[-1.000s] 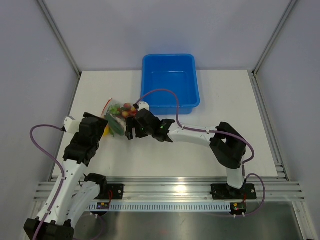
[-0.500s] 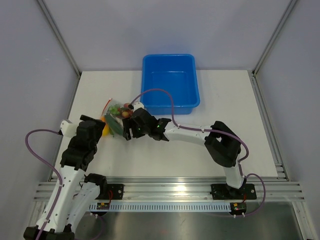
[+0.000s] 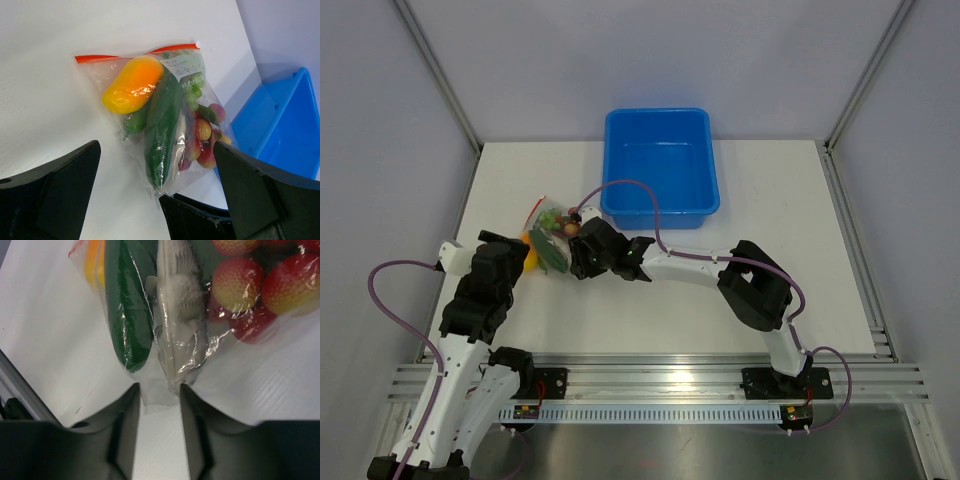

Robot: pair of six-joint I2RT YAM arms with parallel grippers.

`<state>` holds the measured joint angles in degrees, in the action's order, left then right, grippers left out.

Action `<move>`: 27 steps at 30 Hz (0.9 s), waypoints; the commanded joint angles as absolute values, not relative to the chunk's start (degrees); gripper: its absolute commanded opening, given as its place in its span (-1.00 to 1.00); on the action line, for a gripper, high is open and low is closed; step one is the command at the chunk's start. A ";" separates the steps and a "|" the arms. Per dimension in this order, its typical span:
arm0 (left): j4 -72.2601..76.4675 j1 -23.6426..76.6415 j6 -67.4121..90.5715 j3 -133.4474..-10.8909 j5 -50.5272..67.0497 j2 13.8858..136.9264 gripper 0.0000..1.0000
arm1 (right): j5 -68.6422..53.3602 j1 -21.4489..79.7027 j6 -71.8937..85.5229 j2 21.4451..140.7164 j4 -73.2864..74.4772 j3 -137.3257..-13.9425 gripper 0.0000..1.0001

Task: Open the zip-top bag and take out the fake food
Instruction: Move the zipper food storage bag to the center of the board.

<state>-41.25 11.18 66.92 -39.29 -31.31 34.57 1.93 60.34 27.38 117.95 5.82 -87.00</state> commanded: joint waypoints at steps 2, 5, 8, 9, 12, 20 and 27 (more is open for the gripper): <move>-39.99 10.90 66.09 -40.34 -32.43 34.37 0.98 | 1.05 60.38 26.28 117.86 5.18 -89.56 -0.41; -39.73 10.90 66.01 -40.17 -32.08 34.36 0.98 | 2.37 60.29 26.80 116.90 5.19 -88.51 -0.90; -39.37 10.99 65.83 -40.08 -31.99 34.54 0.98 | 4.13 60.29 26.98 115.14 5.54 -86.84 -1.00; -39.29 10.99 65.74 -40.17 -31.99 34.54 0.98 | 5.26 60.29 27.16 114.53 5.80 -86.31 -1.00; -39.20 10.90 65.83 -39.99 -31.91 34.63 0.98 | 7.63 60.29 27.86 111.89 5.71 -83.42 -1.00; -38.41 10.90 65.74 -39.55 -31.64 35.42 0.98 | 16.69 60.29 31.99 105.39 7.91 -76.47 -1.00; -37.62 10.90 65.65 -39.20 -31.20 36.65 0.98 | 24.09 56.44 37.26 102.83 11.25 -73.65 -1.00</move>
